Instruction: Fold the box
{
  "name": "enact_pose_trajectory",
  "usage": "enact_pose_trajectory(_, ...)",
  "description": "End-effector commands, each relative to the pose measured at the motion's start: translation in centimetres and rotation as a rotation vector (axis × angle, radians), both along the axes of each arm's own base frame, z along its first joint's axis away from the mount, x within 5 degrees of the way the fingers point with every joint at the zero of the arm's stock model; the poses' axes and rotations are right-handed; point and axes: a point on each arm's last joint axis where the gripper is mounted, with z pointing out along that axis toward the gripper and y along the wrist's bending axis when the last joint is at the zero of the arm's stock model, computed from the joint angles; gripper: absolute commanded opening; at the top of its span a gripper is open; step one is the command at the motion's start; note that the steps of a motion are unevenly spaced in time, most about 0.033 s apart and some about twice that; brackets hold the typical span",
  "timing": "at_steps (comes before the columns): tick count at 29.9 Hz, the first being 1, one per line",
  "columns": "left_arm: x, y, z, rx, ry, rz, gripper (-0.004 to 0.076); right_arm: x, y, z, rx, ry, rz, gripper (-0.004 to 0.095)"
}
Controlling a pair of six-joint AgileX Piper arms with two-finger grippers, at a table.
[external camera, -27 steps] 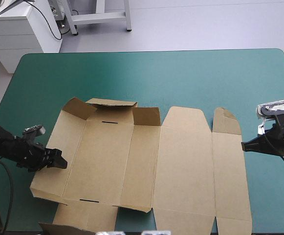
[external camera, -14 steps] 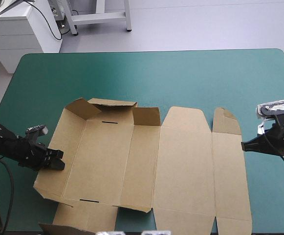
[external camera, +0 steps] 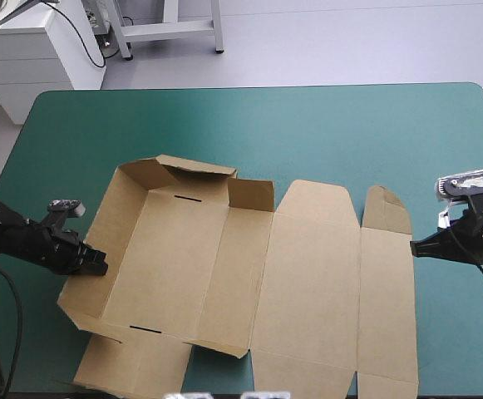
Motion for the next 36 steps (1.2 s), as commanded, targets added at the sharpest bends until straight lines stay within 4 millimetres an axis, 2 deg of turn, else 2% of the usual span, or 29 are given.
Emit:
enact_pose_trajectory(1, 1.6, -1.3, 3.4, 0.007, -0.203, -0.154, -0.0008, 0.1, -0.1, 1.1, -0.003, -0.077, -0.006, 0.0140)
enact_pose_trajectory(4, 3.1, -2.8, 5.4, 0.070, -0.337, -0.263, -0.0008, 0.1, -0.1, 1.1, 0.001, -0.075, -0.005, 0.0127)
enact_pose_trajectory(10, 6.3, -6.6, 10.0, 0.204, -0.668, -0.336, -0.0008, 0.1, -0.1, 1.1, 0.002, -0.067, -0.005, 0.0114)
enact_pose_trajectory(16, 7.6, -11.5, 13.5, 0.331, -1.023, -0.487, -0.0008, 0.1, 0.0, 1.1, 0.011, -0.064, -0.009, 0.0114)
enact_pose_trajectory(23, 7.4, -16.5, 15.0, 0.488, -1.293, -0.586, -0.0008, 0.0, 0.2, 1.1, 0.035, -0.061, -0.004, 0.0114)
enact_pose_trajectory(27, 6.9, -18.9, 16.0, 0.520, -1.436, -0.604, -0.0008, 0.0, 0.2, 1.1, 0.035, -0.061, -0.004, 0.0114)
enact_pose_trajectory(36, 4.6, -23.2, 16.6, 0.565, -1.598, -0.779, -0.0008, 0.0, 0.5, 1.0, 0.075, -0.056, -0.003, 0.0114)
